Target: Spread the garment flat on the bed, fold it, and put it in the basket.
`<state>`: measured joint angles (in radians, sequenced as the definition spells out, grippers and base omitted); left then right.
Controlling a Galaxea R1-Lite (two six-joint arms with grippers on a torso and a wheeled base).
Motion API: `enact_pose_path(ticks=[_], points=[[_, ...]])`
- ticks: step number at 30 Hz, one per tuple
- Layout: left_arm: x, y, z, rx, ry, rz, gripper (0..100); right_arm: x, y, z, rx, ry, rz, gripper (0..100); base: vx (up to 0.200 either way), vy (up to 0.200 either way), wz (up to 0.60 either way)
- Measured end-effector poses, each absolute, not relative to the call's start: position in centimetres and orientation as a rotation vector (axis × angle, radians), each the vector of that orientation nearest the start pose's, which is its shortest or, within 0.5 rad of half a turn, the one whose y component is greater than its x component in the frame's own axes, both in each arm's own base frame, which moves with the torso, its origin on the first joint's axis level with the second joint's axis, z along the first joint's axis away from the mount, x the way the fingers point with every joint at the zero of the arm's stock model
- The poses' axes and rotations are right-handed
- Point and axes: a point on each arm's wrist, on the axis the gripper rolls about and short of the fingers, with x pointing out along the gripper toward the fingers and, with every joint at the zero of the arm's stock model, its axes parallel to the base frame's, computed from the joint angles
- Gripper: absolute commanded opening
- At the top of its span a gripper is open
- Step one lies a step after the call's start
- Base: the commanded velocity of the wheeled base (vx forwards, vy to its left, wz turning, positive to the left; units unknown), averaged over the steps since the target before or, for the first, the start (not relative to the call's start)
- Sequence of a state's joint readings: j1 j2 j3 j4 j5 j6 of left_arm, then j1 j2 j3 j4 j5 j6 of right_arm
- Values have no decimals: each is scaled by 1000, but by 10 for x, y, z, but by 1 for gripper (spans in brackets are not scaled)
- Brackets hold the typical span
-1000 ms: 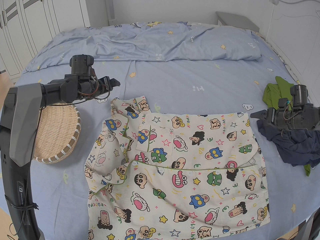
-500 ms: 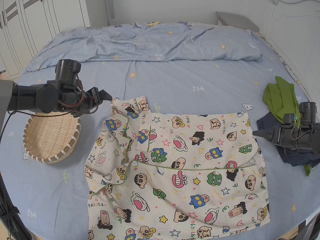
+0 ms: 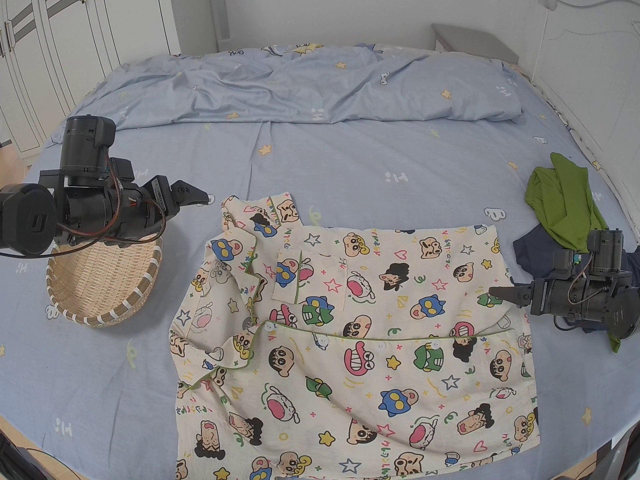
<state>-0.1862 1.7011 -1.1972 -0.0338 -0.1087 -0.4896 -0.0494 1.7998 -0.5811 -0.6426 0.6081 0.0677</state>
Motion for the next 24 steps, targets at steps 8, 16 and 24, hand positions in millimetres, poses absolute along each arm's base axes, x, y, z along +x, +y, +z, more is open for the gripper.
enact_pose_path(ticks=[8,16,24], points=[[308,-62,238,-458,517,-178,100,293,8,83,331,525,532,100,0,0,0],[307,-63,239,-459,515,-180,100,294,11,70,360,577,530,100,0,0,0],[307,-63,239,-458,515,-180,100,294,11,70,391,589,518,100,0,0,0]])
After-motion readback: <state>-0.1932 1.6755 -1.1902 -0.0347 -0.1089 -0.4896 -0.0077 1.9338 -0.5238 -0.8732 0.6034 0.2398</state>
